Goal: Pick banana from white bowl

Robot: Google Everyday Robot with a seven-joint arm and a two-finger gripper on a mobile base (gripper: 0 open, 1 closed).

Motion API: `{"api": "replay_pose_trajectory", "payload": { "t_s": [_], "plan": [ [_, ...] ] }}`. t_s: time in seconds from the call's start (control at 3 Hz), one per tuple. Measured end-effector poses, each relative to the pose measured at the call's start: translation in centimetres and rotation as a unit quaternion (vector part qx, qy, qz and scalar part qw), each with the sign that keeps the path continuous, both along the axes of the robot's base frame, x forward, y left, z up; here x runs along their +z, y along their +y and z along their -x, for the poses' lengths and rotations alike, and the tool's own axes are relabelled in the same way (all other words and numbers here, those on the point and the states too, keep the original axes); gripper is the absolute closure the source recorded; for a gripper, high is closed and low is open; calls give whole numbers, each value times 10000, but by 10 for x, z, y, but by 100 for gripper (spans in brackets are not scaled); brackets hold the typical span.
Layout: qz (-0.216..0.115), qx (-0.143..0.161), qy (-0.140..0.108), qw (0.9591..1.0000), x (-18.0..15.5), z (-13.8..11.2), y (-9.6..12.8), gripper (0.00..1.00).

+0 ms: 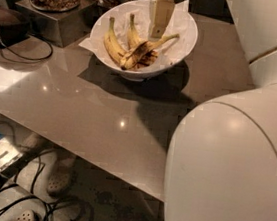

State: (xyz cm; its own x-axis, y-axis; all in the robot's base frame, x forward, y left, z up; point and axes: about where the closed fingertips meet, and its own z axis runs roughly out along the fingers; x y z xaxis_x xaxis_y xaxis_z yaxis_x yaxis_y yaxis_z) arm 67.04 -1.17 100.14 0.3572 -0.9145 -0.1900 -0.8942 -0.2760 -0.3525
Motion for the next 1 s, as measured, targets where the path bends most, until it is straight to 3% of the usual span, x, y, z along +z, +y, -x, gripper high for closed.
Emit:
{"api": "replay_pose_trajectory", "payload": {
  "t_s": [0.33, 1.0],
  "plan": [
    [57, 65, 122, 9999, -13, -2, 10, 34],
    [194, 192, 277, 9992, -28, -2, 26, 38]
  ]
}}
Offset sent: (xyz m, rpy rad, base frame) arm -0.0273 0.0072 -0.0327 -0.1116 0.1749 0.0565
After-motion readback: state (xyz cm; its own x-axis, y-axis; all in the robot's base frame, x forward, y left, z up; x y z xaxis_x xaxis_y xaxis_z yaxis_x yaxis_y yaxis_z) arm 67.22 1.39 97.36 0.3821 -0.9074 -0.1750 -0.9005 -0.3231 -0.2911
